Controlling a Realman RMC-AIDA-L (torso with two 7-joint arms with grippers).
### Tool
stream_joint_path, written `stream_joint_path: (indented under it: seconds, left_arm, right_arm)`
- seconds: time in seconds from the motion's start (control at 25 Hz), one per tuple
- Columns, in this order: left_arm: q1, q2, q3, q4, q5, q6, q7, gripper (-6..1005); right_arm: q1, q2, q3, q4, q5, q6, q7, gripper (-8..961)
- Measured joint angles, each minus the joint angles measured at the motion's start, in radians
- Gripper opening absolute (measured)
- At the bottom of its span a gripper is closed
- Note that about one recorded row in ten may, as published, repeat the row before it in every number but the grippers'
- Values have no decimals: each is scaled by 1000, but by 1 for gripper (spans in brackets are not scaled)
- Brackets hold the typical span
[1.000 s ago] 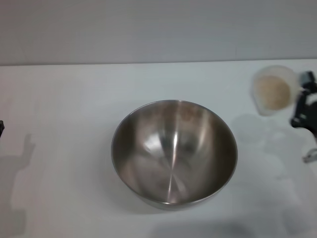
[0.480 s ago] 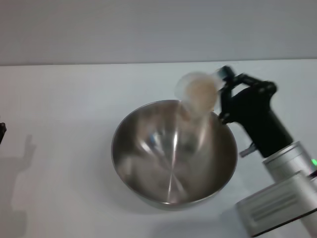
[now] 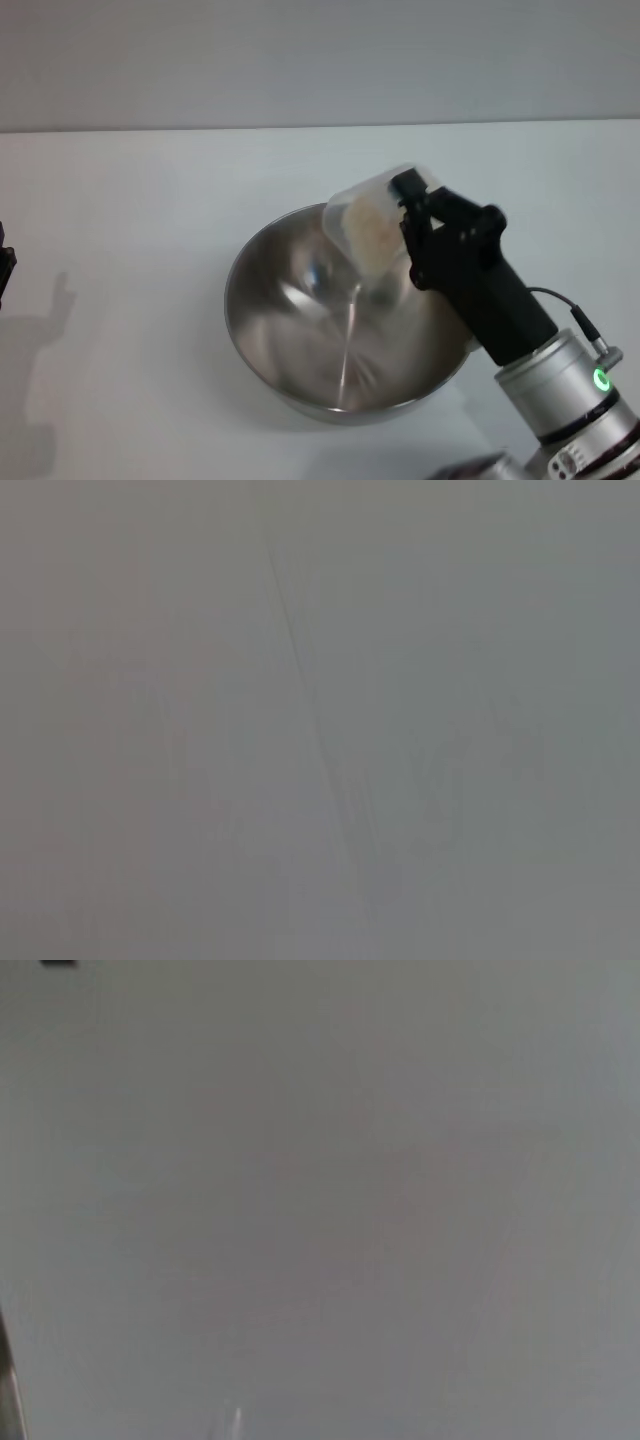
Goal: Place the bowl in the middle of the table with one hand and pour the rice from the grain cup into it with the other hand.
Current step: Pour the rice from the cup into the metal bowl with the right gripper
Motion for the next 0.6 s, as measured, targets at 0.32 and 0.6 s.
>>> stream_joint_path:
  seconds: [0.32, 0.6]
  left_arm:
    - [-5, 0, 2, 14, 0, 0, -34, 832]
    - [-5, 0, 2, 14, 0, 0, -35, 832]
  right_arm:
    - [-12, 4, -2, 3, -34, 25, -292, 7]
    - [-13, 3, -8, 16, -49, 36, -518, 7]
